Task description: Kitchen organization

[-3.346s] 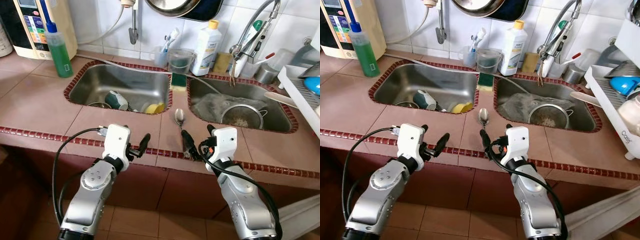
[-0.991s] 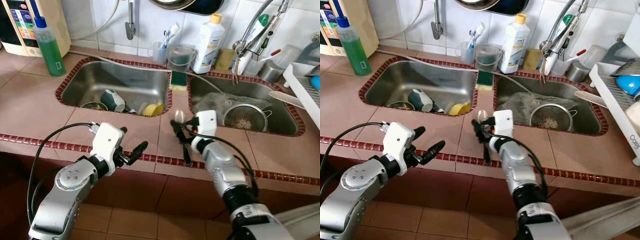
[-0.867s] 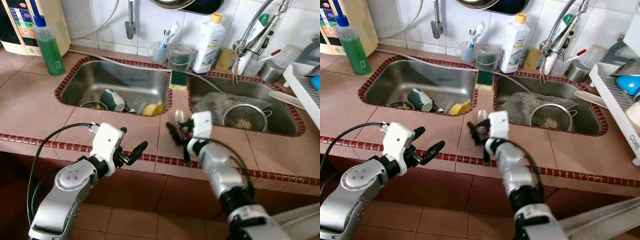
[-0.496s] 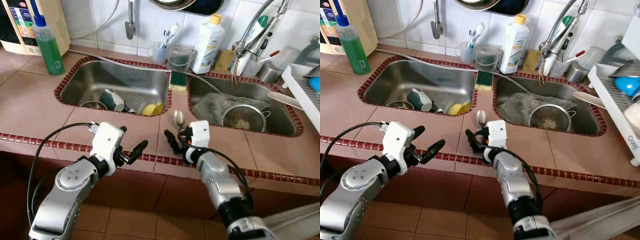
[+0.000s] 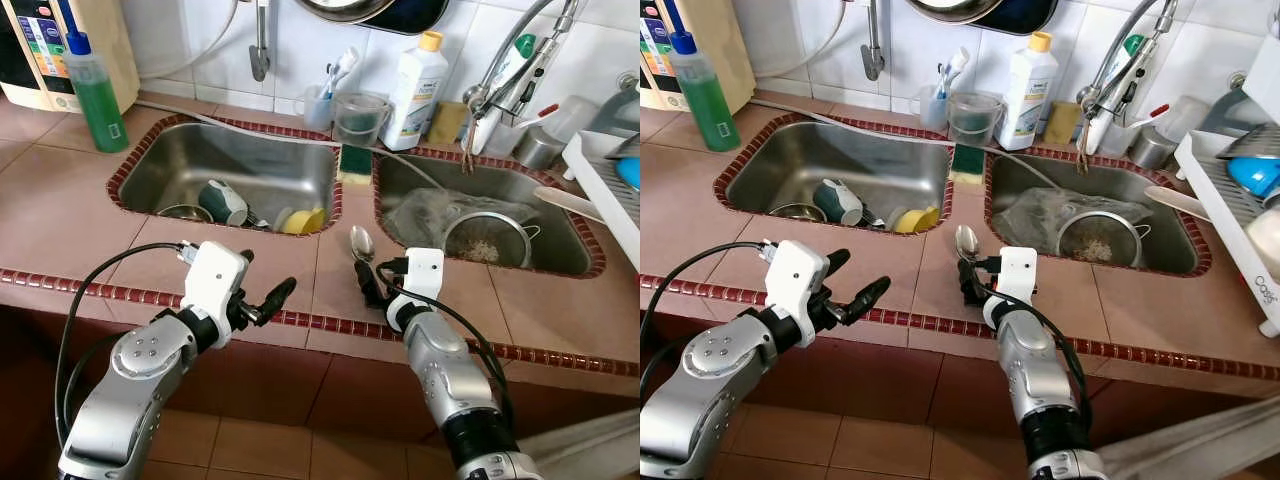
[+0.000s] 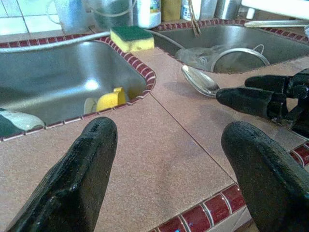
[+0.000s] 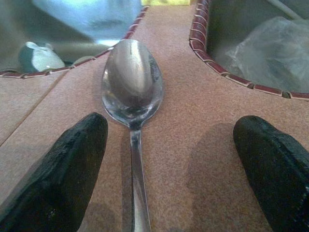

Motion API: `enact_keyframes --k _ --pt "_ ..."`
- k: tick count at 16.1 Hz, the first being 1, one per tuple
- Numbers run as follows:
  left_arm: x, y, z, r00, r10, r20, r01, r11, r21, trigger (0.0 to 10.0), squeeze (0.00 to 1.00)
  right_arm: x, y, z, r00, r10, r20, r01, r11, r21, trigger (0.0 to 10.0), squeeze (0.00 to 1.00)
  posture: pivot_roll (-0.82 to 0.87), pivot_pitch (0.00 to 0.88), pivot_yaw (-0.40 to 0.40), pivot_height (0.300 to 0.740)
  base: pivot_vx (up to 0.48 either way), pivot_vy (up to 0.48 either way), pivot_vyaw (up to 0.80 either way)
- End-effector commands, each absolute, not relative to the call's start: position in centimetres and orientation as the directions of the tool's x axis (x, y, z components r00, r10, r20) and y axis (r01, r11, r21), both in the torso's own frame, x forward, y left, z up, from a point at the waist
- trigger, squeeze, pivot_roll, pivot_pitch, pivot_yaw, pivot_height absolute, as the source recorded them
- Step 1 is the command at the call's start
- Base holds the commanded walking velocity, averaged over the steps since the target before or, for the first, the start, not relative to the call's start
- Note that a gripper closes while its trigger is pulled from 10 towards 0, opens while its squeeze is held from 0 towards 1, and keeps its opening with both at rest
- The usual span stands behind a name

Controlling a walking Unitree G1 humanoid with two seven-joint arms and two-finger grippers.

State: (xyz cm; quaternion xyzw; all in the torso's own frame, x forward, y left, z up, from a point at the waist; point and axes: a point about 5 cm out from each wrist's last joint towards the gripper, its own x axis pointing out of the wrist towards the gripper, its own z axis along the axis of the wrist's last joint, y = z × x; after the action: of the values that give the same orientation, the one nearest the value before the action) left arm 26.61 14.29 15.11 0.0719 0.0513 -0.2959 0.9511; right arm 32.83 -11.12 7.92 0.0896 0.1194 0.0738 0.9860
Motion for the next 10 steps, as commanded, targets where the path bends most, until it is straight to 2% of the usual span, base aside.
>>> enact_keyframes --k 1,7,10 --pt "26.7 14.2 15.2 0.815 -0.562 -0.137 0.577 0.809 0.112 10.0 0.00 31.3 -13.0 4.7 0.914 0.090 -0.397 -0.006 0.978 0.208 10.0 0.00 0.02 0.072 -0.094 0.740 0.000 0.000 0.00" --pt "27.0 14.1 15.3 0.817 -0.561 -0.131 0.575 0.810 0.117 10.0 0.00 32.5 -13.5 7.4 0.907 0.094 -0.411 -0.031 0.987 0.158 10.0 0.00 0.02 0.054 -0.096 0.740 0.000 0.000 0.00" --pt "27.0 14.0 15.2 0.820 -0.558 -0.128 0.571 0.812 0.118 10.0 0.00 33.1 -14.2 9.2 0.890 0.107 -0.443 -0.026 0.983 0.184 10.0 0.00 0.02 0.047 -0.099 0.740 0.000 0.000 0.00"
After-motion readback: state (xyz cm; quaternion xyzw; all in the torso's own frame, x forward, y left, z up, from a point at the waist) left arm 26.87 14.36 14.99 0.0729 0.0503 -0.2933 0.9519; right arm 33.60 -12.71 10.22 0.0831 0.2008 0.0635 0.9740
